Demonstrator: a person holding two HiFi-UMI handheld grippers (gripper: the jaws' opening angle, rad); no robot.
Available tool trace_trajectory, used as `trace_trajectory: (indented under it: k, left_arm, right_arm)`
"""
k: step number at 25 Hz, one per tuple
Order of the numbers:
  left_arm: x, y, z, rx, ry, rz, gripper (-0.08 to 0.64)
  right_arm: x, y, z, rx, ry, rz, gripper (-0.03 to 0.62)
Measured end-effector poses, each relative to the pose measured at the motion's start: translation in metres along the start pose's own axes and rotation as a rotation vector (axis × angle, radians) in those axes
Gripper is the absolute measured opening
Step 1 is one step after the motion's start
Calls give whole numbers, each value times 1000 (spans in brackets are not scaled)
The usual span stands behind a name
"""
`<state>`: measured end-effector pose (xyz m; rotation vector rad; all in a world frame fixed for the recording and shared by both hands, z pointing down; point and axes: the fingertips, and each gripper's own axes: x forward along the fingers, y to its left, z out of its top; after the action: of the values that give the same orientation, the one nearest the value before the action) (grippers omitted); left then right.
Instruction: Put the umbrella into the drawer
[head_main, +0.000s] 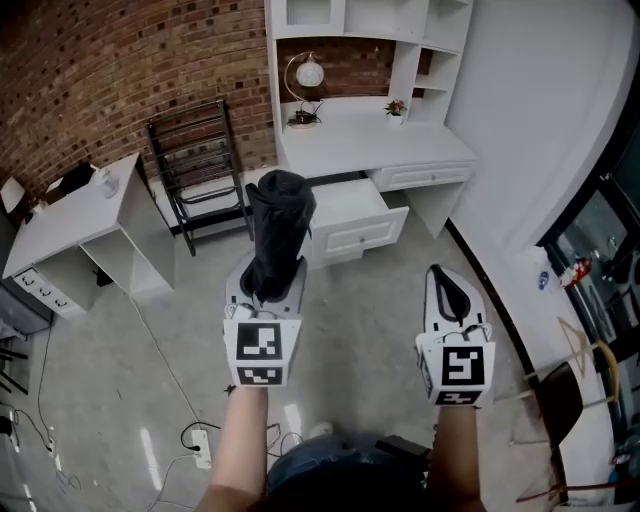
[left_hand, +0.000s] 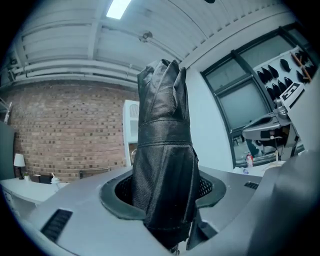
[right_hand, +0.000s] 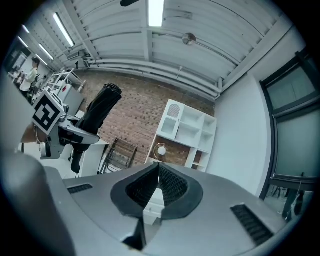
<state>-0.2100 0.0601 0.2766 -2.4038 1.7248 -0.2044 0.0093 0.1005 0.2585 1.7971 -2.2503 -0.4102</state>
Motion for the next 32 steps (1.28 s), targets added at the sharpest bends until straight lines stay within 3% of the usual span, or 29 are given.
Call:
trace_trajectory:
  k: [4,11,17,23,28,32]
  left_arm:
    - [41,9,-14,-20,16,-14,236]
    - [113,19,-35,-35,50,-22,236]
    - [200,33,-58,-52,97,-7,236]
    - [331,33,-85,-81,160,8,236]
    - [427,30,-113,-86,241,13,236]
    - [482,23,-145,-45,338,-30,236]
  right_arm:
    - [34,-18,-17,41,21,-53,2]
    - [100,-45,-45,64,49,-62,2]
    - [193,-63,-73,58,75,0,2]
    - [314,-111,-114,78,104,66,2]
    - [404,-144,-159,97,181,101,2]
    - [452,-167,-189,153,236,107,2]
